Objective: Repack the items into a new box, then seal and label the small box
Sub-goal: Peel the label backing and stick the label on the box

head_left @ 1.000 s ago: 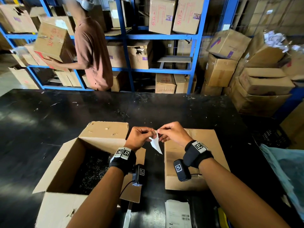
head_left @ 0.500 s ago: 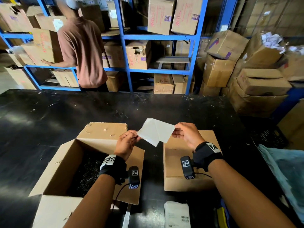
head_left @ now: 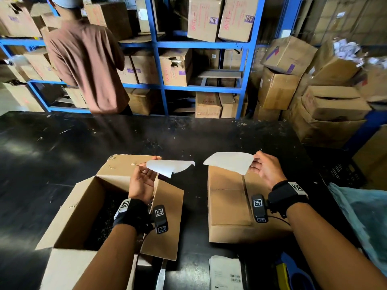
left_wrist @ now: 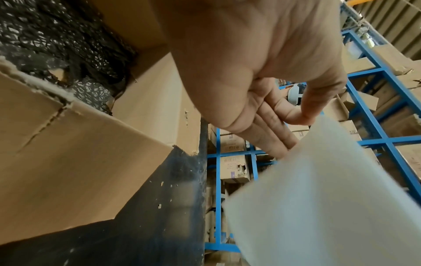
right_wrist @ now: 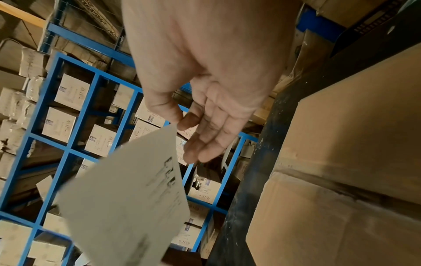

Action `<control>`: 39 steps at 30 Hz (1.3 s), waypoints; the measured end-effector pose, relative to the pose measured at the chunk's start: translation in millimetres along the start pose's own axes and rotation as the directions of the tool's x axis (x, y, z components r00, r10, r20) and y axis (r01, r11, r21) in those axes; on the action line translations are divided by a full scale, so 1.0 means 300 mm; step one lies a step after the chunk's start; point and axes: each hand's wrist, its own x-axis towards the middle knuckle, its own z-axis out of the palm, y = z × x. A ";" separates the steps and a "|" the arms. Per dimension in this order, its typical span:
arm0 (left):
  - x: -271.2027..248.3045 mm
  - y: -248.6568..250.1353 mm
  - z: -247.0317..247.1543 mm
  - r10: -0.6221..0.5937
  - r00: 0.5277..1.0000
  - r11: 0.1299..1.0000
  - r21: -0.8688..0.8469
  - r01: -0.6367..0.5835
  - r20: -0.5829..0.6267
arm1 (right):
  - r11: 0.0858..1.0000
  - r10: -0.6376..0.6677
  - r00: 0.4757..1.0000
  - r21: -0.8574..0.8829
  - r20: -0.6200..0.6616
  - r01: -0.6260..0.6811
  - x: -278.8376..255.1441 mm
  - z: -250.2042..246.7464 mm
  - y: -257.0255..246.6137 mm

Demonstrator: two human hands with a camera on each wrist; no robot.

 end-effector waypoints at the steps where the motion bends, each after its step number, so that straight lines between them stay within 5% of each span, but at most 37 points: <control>1: 0.013 -0.004 -0.012 0.007 1.000 1.000 -0.015 -0.008 -0.015 | 1.000 -0.002 1.000 0.012 0.000 0.002 0.000 -0.003 0.000; 9: 0.055 -0.152 -0.005 -0.091 0.996 0.917 0.392 0.077 0.018 | 0.999 0.004 0.999 0.050 0.034 -0.006 0.008 0.039 0.013; 15: 0.013 -0.294 -0.011 -0.143 0.989 0.702 0.708 0.080 0.030 | 0.998 -0.010 0.995 -0.059 0.098 0.016 0.008 0.050 0.033; 21: -0.007 -0.418 -0.058 -0.271 0.959 0.560 0.824 0.091 0.078 | 0.982 -0.043 0.988 -0.178 0.148 0.070 -0.010 0.048 0.038; 27: -0.012 -0.459 -0.009 -0.251 0.958 0.313 0.948 -0.057 0.141 | 0.960 -0.072 0.983 -0.255 0.171 0.114 -0.012 0.046 0.030; 34: 0.031 -0.353 0.273 -0.313 0.948 0.670 0.722 0.176 0.059 | 0.903 -0.128 0.966 -0.377 0.224 0.207 -0.030 0.079 0.018; 39: 0.043 -0.300 0.390 -0.385 0.922 0.668 0.678 0.307 -0.037 | 0.862 -0.206 0.898 -0.362 0.388 0.354 -0.070 0.106 0.030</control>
